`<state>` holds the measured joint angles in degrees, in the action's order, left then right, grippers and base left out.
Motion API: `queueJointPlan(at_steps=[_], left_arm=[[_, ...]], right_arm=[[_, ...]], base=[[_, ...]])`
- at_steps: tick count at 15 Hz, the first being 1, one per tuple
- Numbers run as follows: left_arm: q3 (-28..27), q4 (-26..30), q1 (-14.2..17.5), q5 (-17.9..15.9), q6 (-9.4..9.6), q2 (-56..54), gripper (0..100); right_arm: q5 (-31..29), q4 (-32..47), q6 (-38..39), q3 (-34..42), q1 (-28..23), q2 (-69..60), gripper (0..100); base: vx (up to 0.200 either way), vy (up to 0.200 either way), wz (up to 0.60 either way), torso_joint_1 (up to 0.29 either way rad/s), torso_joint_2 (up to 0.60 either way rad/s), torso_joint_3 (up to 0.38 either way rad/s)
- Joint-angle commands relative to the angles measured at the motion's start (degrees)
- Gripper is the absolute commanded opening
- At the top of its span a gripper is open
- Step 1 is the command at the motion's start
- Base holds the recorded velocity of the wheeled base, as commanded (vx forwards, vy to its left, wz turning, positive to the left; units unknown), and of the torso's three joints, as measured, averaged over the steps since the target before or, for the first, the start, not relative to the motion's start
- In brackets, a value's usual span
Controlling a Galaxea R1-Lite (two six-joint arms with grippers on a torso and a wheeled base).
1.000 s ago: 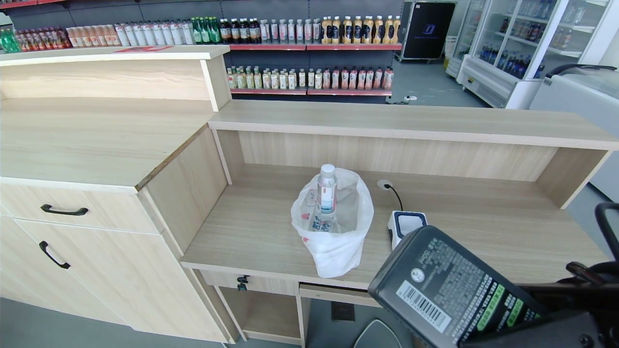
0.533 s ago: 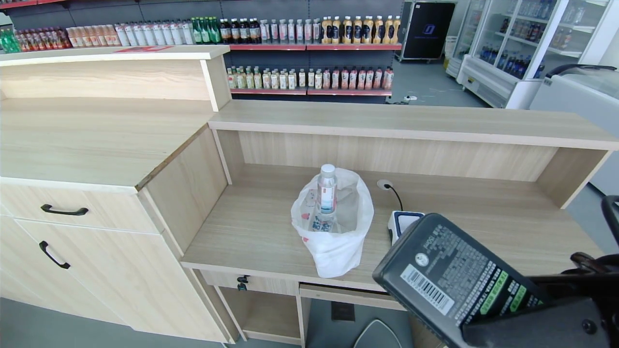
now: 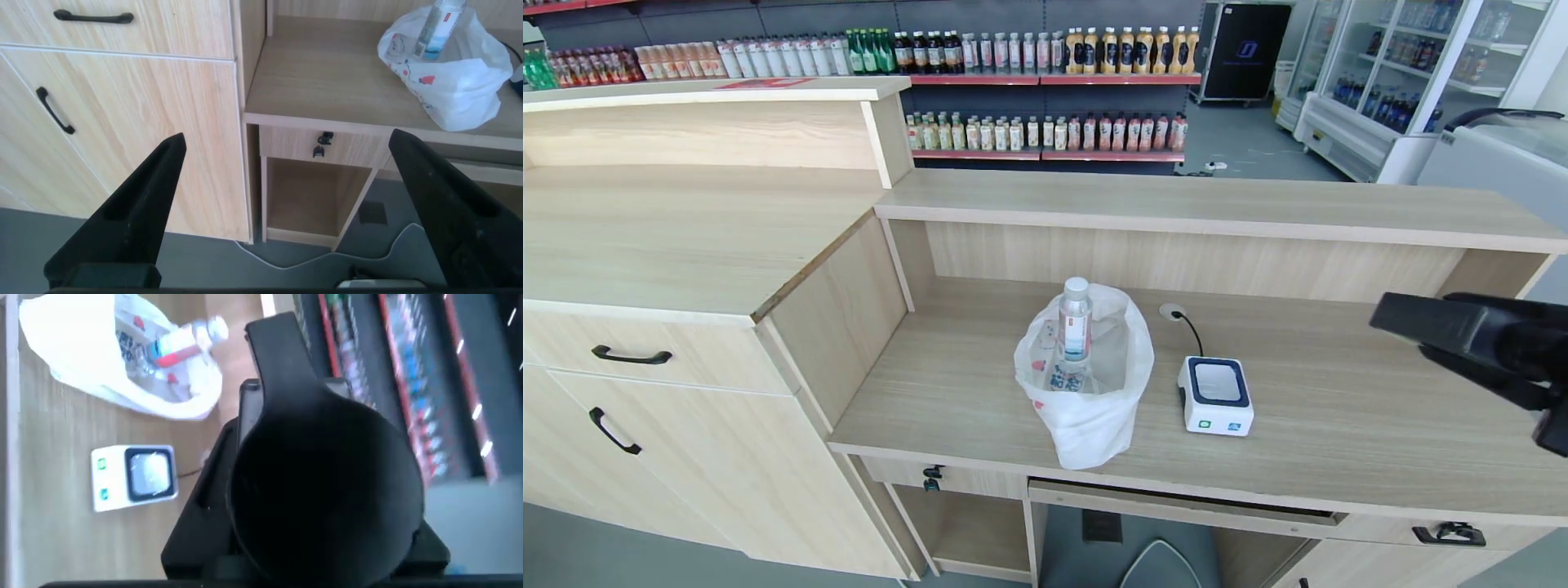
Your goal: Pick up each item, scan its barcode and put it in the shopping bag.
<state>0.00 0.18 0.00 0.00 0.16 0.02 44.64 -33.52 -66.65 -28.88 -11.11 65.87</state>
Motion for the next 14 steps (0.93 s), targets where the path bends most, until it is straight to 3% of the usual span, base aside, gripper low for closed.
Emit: queueJointPlan(at_steps=[1, 3, 6, 8, 10, 12, 14], left_arm=[[0.0, 0.0, 0.0, 0.0, 0.02, 0.0, 100], [0.0, 0.0, 0.0, 0.0, -0.07, 0.0, 100], [0.0, 0.0, 0.0, 0.0, 0.02, 0.0, 100], [0.0, 0.0, 0.0, 0.0, 0.02, 0.0, 100], [0.0, 0.0, 0.0, 0.0, 0.02, 0.0, 100], [0.0, 0.0, 0.0, 0.0, 0.02, 0.0, 100], [0.0, 0.0, 0.0, 0.0, 0.02, 0.0, 100]], right_arm=[[-1.4, -0.2, 8.1, 0.7, -8.2, -4.3, 0], [-2.5, 0.8, 17.3, 1.2, -7.2, -3.9, 0], [-7.1, -0.8, 30.0, -0.6, -5.2, 0.0, 0], [-16.3, -0.8, 40.5, -5.6, -4.4, 5.1, 0], [-25.2, -0.7, 45.6, -10.1, -2.0, 11.7, 0], [-28.1, -0.2, 46.1, -11.0, -1.3, 18.2, 0], [-24.3, 0.5, 51.0, -12.3, -1.2, 24.4, 0]], base=[[0.000, 0.000, 0.00, 0.000, 0.00, 0.000], [0.000, 0.000, 0.00, 0.000, 0.00, 0.000], [0.000, 0.000, 0.60, 0.002, 0.01, -0.001], [0.000, 0.000, 0.60, 0.005, 0.00, 0.007], [0.000, 0.000, 0.60, 0.005, 0.00, 0.002], [0.000, 0.000, 0.60, -0.002, 0.00, 0.005], [0.000, 0.000, 0.60, 0.005, 0.00, 0.002]])
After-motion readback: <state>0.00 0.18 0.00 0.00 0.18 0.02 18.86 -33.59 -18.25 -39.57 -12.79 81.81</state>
